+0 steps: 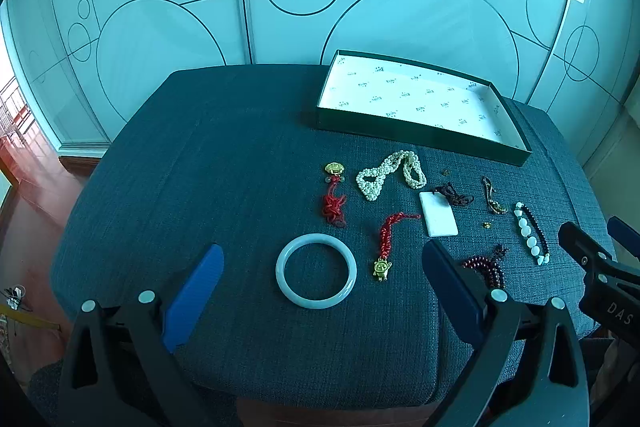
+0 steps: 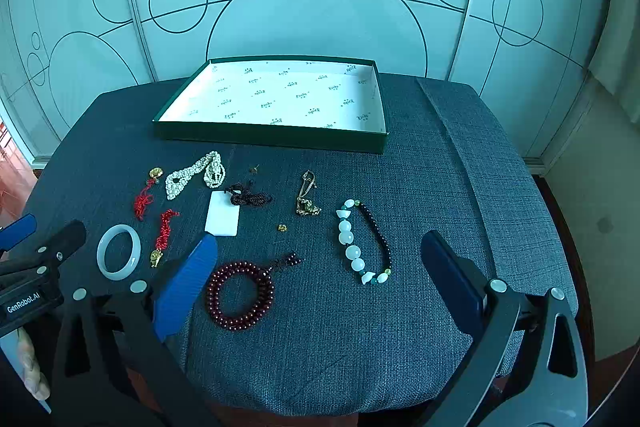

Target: Organize jewelry

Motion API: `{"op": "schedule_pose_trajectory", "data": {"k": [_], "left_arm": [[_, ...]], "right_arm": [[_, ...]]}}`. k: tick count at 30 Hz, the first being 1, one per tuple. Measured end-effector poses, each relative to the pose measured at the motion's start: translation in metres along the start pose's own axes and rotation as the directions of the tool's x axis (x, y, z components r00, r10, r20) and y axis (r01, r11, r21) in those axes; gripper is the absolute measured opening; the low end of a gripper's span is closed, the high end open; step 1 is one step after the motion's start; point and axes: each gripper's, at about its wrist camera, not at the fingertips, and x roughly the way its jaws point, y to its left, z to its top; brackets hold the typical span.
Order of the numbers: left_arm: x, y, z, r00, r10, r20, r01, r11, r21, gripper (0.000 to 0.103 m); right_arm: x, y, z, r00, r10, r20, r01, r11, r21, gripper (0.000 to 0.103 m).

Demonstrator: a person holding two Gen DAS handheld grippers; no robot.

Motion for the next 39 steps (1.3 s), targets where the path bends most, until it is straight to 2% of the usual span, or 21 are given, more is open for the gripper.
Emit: {"op": "schedule_pose_trajectory", "data": {"k": [39], "left_arm": [[0.0022,0.0018,0.0004,1.000,0.003,-0.014,-0.003,1.000,0.007,0.099]], "right_arm": [[0.0024,-0.0016,-0.0012,1.000,-0.002,-0.003,0.002,1.000,0.000,0.101]]}}
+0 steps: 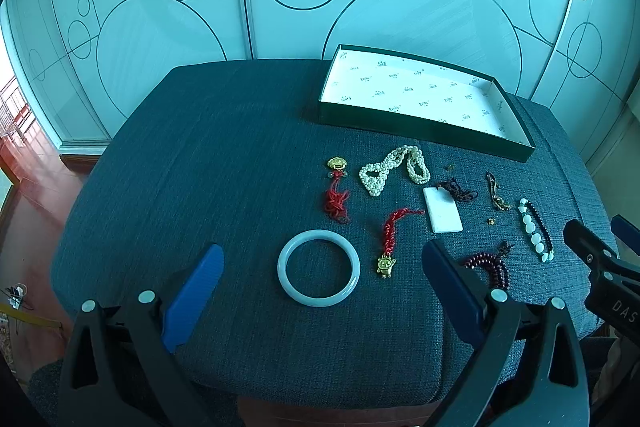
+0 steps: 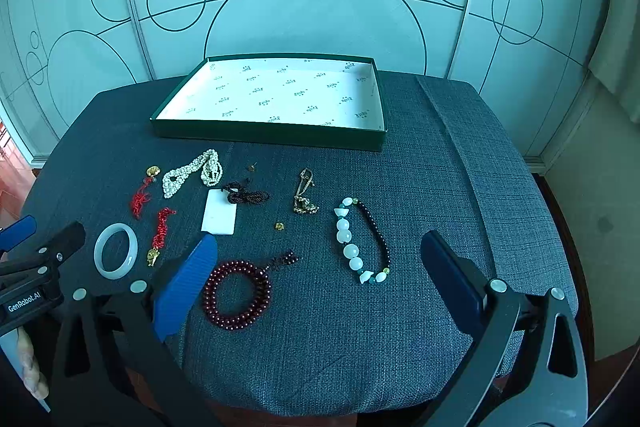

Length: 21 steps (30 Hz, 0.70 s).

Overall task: Organize jewelry
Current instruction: 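Lower the right gripper onto the white-and-dark bead bracelet and close it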

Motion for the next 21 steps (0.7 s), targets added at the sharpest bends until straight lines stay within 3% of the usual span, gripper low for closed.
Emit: {"op": "schedule_pose_trajectory", "data": {"k": [11,18,20,21], "left_arm": [[0.013,0.004,0.003,0.999,-0.026,-0.043,0.025,1.000,-0.015,0.099],[0.026,0.015,0.008,0.999,-0.005,-0.054,0.003,1.000,-0.031,0.099],[0.031,0.019,0.010,0.998,0.013,-0.055,-0.015,0.999,-0.035,0.098],[0.034,0.022,0.010,0.998,0.026,-0.056,-0.029,0.999,-0.039,0.098]], "right_arm": [[0.016,-0.025,-0.006,0.999,-0.019,-0.038,0.020,0.999,0.045,0.101],[0.035,-0.044,-0.013,0.996,-0.043,-0.080,0.047,0.997,0.057,0.101],[0.041,-0.050,-0.016,0.995,-0.046,-0.088,0.051,0.997,0.061,0.092],[0.043,-0.054,-0.018,0.995,-0.049,-0.092,0.055,0.996,0.065,0.079]]}}
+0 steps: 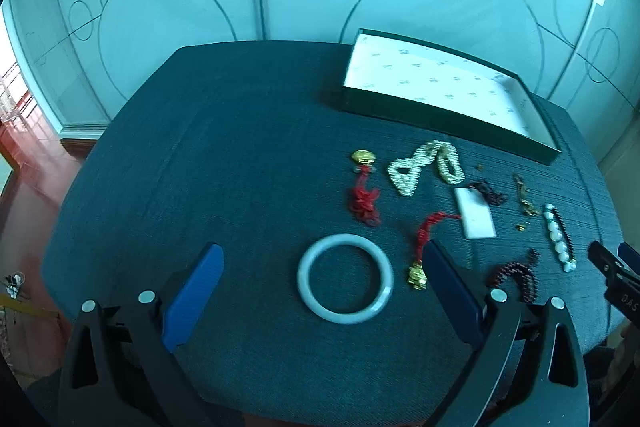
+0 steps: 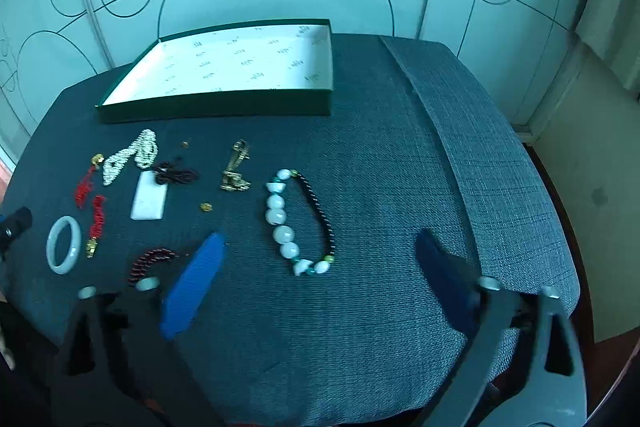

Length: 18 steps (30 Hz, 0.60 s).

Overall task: Organize jewelry
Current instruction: 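Lower the right gripper onto the white-and-dark bead bracelet and close it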

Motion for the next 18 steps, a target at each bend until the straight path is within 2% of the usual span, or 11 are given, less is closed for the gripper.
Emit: {"op": "schedule_pose_trajectory", "data": {"k": [1,3,5,7,14,18], "left_arm": [[0.002,0.002,0.001,1.000,0.010,-0.001,-0.010,1.000,-0.003,0.098],[0.006,0.006,0.003,1.000,0.021,-0.004,-0.021,1.000,-0.014,0.098],[0.010,0.009,0.005,1.000,0.022,-0.012,-0.022,0.999,-0.027,0.098],[0.012,0.011,0.006,1.000,0.017,-0.017,-0.018,0.999,-0.036,0.098],[0.017,0.006,0.008,1.000,0.027,-0.013,-0.027,1.000,-0.005,0.098],[0.022,0.006,0.009,1.000,0.016,-0.026,-0.016,1.000,-0.004,0.098]], "right_arm": [[0.004,-0.003,-0.001,1.000,-0.004,-0.012,0.004,1.000,0.004,0.072],[0.011,-0.008,-0.001,0.999,0.001,-0.032,0.000,1.000,0.021,0.070],[0.016,-0.013,-0.002,0.999,0.021,-0.042,-0.020,0.999,0.044,0.062],[0.018,-0.010,-0.001,0.998,0.045,-0.044,-0.043,0.998,0.047,0.060],[0.033,0.019,0.008,0.997,0.063,-0.053,-0.066,0.997,-0.049,0.047],[0.045,0.024,0.010,0.994,0.077,-0.078,-0.082,0.995,-0.058,0.039]]}}
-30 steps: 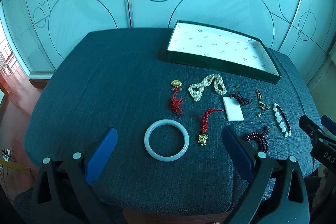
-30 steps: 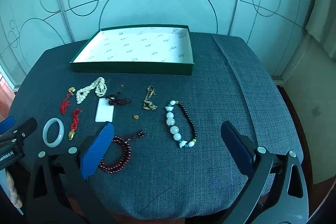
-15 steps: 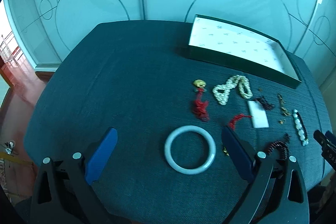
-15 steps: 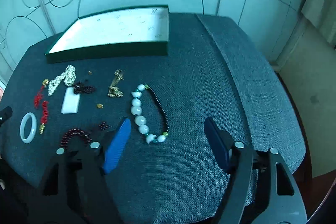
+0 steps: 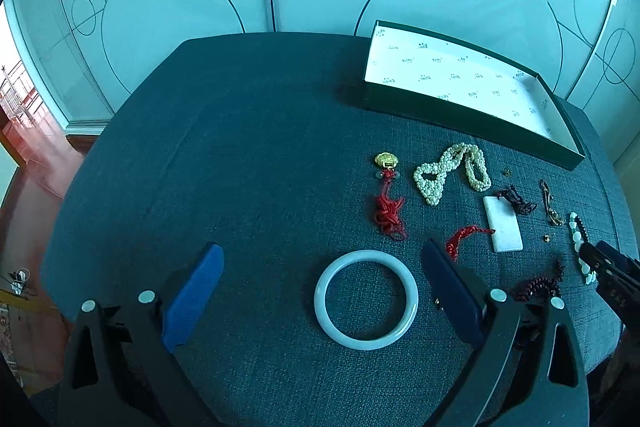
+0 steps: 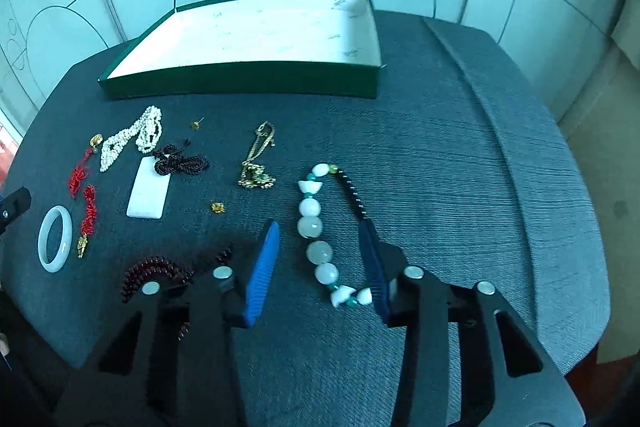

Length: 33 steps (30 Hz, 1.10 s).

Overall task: Organize jewelry
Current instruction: 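Lower the right gripper onto the white-and-dark bead bracelet and close it, then lift the bracelet with the right gripper while the left gripper grasps the red tassel pendant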

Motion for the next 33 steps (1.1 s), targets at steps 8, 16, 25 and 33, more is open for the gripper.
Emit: {"op": "schedule_pose_trajectory", "data": {"k": [8,16,25,33], "left_arm": [[0.004,-0.001,0.000,1.000,0.010,0.006,-0.010,1.000,0.022,0.098],[0.011,0.000,0.000,1.000,0.010,-0.011,-0.010,1.000,0.027,0.098],[0.023,-0.003,0.013,1.000,-0.015,-0.025,0.015,1.000,0.008,0.098],[0.042,-0.016,0.022,0.998,-0.037,-0.051,0.039,0.998,0.048,0.098]], "right_arm": [[0.016,0.002,0.004,1.000,-0.024,-0.017,0.024,1.000,-0.005,0.037],[0.016,0.003,0.003,1.000,-0.017,-0.011,0.017,1.000,-0.014,0.014],[0.016,-0.001,0.003,1.000,-0.006,-0.013,0.006,1.000,0.005,0.014],[0.018,-0.003,0.004,1.000,0.006,-0.014,-0.006,1.000,0.020,0.014]]}}
